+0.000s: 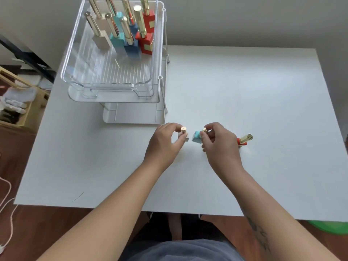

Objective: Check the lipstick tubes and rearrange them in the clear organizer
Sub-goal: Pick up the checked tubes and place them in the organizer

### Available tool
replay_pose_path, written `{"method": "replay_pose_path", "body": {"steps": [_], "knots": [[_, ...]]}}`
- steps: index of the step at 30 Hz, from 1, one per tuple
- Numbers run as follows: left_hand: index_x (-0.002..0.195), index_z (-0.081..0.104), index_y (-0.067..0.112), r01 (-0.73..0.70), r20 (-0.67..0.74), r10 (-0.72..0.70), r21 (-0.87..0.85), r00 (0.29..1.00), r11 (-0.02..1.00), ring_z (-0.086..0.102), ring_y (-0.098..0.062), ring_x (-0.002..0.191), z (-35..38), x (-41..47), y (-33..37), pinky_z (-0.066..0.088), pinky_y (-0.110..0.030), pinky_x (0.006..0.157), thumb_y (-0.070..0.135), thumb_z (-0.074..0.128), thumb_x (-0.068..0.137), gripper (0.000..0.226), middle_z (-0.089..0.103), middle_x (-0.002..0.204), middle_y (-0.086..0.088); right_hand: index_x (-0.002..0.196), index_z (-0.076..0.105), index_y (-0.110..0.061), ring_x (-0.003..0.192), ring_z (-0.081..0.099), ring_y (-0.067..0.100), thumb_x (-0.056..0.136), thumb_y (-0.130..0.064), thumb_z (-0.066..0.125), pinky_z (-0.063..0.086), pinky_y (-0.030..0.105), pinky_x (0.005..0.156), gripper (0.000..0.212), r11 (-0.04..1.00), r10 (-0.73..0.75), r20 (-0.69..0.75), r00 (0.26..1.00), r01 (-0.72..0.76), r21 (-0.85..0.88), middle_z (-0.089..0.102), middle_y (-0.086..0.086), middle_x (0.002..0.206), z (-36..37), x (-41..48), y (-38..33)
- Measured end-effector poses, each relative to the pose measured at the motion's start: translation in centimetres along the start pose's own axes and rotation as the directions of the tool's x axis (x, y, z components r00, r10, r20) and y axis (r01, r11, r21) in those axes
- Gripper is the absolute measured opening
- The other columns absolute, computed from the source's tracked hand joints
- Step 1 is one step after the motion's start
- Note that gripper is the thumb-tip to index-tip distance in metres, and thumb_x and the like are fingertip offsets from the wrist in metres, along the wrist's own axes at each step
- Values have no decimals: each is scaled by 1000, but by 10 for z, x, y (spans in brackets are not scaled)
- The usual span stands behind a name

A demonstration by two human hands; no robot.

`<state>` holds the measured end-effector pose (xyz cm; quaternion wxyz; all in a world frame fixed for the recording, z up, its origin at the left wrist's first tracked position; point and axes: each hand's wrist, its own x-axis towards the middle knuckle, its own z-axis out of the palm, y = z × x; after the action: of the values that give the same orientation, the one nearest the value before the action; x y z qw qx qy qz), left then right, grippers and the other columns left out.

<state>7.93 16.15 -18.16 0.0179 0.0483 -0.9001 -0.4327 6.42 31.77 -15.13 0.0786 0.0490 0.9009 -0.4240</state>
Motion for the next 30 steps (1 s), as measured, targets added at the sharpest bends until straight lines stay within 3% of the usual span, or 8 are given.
{"method": "replay_pose_path", "body": {"steps": [5,8,14,21,24,28,30], "knots": [[94,67,19,-112,-93,111,0,989,994,54,-6,79,-35,18,42,44,-18,70,22,69,86,9,62,87,17,96,62,-14,71,67,24,91,-19,60,57,44,69,8,994,-106,-57,993,107,24,67,0,75,-42,16,-44],[94,65,20,-183,-143,183,16,973,983,54,-4,79,-64,31,75,39,-8,63,24,68,87,9,56,82,23,91,62,-19,69,67,20,89,-24,63,57,42,66,6,976,-215,-109,971,219,24,68,-2,74,-72,27,-77],[95,64,23,-235,-251,248,81,936,969,54,5,72,-135,57,115,42,-8,59,29,68,87,10,60,82,18,84,61,-20,63,65,13,88,-26,65,52,30,58,8,891,-449,-162,879,453,-12,64,-9,66,-107,47,-149],[87,64,29,-74,-384,138,177,913,981,49,10,64,-209,67,81,35,-5,54,29,70,85,6,63,77,21,92,65,-12,63,61,18,88,-24,66,51,31,60,13,809,-586,-39,809,587,13,57,-8,65,-60,61,-216],[88,67,28,20,-382,41,154,923,988,48,7,56,-228,72,52,32,-9,48,30,70,84,6,62,74,24,93,66,-11,66,62,19,88,-23,66,54,35,64,13,817,-576,21,817,575,37,57,-5,67,-20,65,-237],[87,66,30,84,-332,-45,104,942,991,49,15,57,-242,79,19,28,-8,48,31,69,85,4,64,78,22,91,64,-13,63,54,15,88,-22,63,44,31,60,10,850,-522,74,850,525,-39,55,-6,66,28,72,-250],[87,67,30,75,-303,-38,111,952,991,49,9,60,-246,84,5,28,-9,51,31,70,84,4,61,73,22,95,64,-14,71,58,20,89,-24,62,50,34,66,12,863,-488,100,867,497,-92,60,-3,73,46,73,-252]]}}
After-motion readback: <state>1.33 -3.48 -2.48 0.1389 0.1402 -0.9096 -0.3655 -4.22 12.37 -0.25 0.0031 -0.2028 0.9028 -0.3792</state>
